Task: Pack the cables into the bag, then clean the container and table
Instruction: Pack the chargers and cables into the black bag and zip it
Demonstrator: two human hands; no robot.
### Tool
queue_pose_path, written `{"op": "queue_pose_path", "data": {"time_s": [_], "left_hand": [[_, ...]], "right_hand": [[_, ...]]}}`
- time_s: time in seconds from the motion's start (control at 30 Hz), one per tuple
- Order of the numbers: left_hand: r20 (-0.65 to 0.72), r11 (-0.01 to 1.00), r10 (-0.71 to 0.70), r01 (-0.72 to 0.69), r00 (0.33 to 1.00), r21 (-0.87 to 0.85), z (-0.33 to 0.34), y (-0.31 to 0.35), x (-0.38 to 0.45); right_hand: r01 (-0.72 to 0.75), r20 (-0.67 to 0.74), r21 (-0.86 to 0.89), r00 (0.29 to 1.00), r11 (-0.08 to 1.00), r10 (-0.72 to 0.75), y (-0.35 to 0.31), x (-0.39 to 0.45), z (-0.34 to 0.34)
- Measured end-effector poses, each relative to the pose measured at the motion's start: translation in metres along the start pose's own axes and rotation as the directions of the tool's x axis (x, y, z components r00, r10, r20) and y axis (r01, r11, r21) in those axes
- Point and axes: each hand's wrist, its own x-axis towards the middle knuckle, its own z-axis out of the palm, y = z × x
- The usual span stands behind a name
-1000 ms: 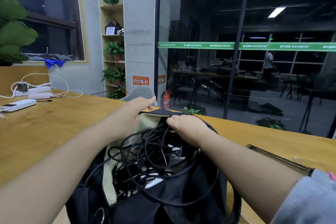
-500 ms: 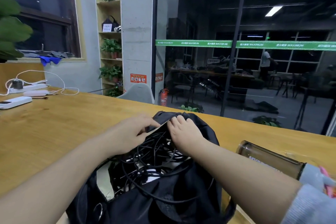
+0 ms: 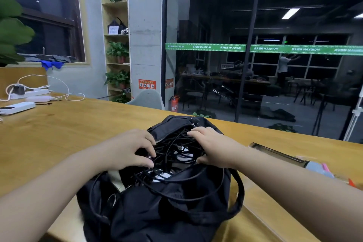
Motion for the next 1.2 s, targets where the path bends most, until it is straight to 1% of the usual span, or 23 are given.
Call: {"op": "queue_pose_path", "data": {"time_s": [0.07,0.17,0.27,0.33,0.43,0.47,0.53,0.6,0.73,0.83,0.9,0.97,1.0,1.1,1.2], "left_hand": [[-0.009,1.000,0.012,-0.012,1.000,-0.004,0.000,0.005,-0.009],[-0.039,0.999,0.037,-0.037,0.999,-0.001,0.000,0.014,-0.022],[-0.039,0.999,0.035,-0.035,0.999,0.023,-0.002,0.020,-0.033],[-0.039,0.998,0.039,-0.037,0.998,0.046,-0.004,0.022,-0.040],[-0.025,0.997,0.001,0.001,1.000,0.081,-0.004,0.021,-0.051],[-0.005,0.995,-0.031,0.031,1.000,0.092,-0.003,0.021,-0.055],[0.044,0.990,-0.073,0.067,0.996,0.121,-0.001,0.019,-0.062],[0.100,0.988,-0.098,0.085,0.990,0.127,0.003,0.019,-0.068],[0.136,0.986,-0.097,0.076,0.986,0.146,0.007,0.018,-0.082],[0.188,0.974,-0.117,0.076,0.975,0.214,0.010,0.014,-0.093],[0.198,0.947,-0.089,0.022,0.976,0.320,0.016,0.009,-0.099],[0.166,0.898,-0.027,-0.049,0.986,0.436,0.019,0.008,-0.103],[0.149,0.881,-0.006,-0.065,0.989,0.468,0.019,0.007,-0.104],[0.120,0.868,0.023,-0.079,0.993,0.491,0.014,0.002,-0.102],[0.101,0.880,0.052,-0.094,0.994,0.465,0.010,0.000,-0.099]], "right_hand": [[0.020,-0.027,0.024,0.999,1.000,-0.019,-0.008,-0.013,-0.001],[0.103,-0.052,0.010,0.993,0.995,-0.102,-0.022,-0.030,-0.001],[0.186,0.007,0.012,0.983,0.983,-0.186,-0.035,-0.044,0.003],[0.228,0.052,-0.062,0.973,0.972,-0.225,-0.039,-0.049,0.009],[0.235,0.062,-0.182,0.972,0.955,-0.228,-0.043,-0.051,0.019],[0.227,0.055,-0.192,0.974,0.955,-0.221,-0.043,-0.052,0.020],[0.215,0.012,-0.152,0.976,0.965,-0.215,-0.043,-0.052,0.020],[0.169,-0.018,-0.084,0.985,0.982,-0.171,-0.045,-0.052,0.018],[-0.026,0.020,-0.029,0.999,0.999,0.026,-0.050,-0.047,0.012],[-0.112,-0.035,0.068,0.993,0.991,0.114,-0.050,-0.040,0.009],[-0.140,-0.080,0.104,0.986,0.985,0.148,-0.049,-0.038,0.008],[-0.157,-0.126,0.144,0.976,0.977,0.176,-0.050,-0.036,0.005],[-0.163,-0.148,0.170,0.971,0.972,0.189,-0.051,-0.034,0.004],[-0.161,-0.230,0.243,0.948,0.956,0.219,-0.054,-0.031,0.002],[-0.138,-0.302,0.320,0.923,0.937,0.239,-0.056,-0.029,0.000]]}}
